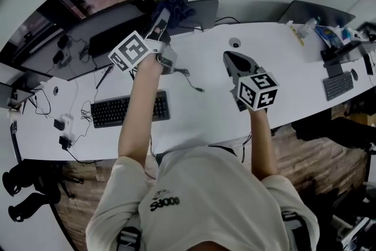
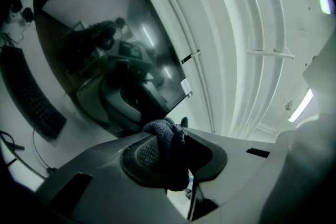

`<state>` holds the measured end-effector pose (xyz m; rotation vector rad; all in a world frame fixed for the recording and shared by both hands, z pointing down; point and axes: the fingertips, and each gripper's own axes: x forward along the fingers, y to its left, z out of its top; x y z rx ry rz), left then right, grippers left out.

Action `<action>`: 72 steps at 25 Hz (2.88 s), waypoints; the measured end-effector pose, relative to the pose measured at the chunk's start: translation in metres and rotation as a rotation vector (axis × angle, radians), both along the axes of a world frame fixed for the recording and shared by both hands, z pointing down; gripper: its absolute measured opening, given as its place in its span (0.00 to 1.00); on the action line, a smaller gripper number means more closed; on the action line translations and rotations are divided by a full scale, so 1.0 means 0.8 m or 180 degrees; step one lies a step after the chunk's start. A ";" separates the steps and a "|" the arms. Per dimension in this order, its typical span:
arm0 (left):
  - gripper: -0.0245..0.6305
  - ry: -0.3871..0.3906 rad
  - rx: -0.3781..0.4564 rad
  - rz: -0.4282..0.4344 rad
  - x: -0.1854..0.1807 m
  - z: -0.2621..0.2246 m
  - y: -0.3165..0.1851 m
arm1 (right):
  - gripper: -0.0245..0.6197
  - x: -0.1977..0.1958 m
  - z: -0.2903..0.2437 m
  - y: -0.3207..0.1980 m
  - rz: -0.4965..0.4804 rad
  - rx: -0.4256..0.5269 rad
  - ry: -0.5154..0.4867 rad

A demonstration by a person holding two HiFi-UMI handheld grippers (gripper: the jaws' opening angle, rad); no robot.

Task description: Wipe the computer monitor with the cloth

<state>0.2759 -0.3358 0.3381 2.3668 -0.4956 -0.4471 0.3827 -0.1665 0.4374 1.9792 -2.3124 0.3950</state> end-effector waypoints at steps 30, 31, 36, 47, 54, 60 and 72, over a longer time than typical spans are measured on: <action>0.16 -0.1726 0.1655 -0.1005 -0.202 0.003 0.087 | 0.05 -0.070 0.000 -0.004 -0.0258 -0.0008 0.0125; 0.16 -0.1852 0.1637 -0.1065 -0.225 0.007 0.095 | 0.05 -0.087 -0.011 -0.006 -0.0330 0.0047 0.0155; 0.16 -0.2219 0.1477 -0.1389 -0.330 0.016 0.156 | 0.05 -0.175 -0.060 0.027 -0.0693 0.0237 0.0422; 0.16 -0.2664 0.1680 -0.1613 -0.432 0.005 0.326 | 0.05 -0.306 -0.126 0.179 -0.1121 0.0539 0.0820; 0.16 -0.2682 0.1806 -0.1705 -0.462 -0.015 0.413 | 0.05 -0.351 -0.155 0.252 -0.1231 0.0734 0.0907; 0.16 -0.2601 0.1908 -0.1726 -0.483 -0.029 0.475 | 0.05 -0.396 -0.191 0.296 -0.1362 0.0947 0.0867; 0.16 -0.2615 0.1944 -0.1748 -0.519 -0.031 0.523 | 0.05 -0.457 -0.190 0.326 -0.1535 0.0990 0.0872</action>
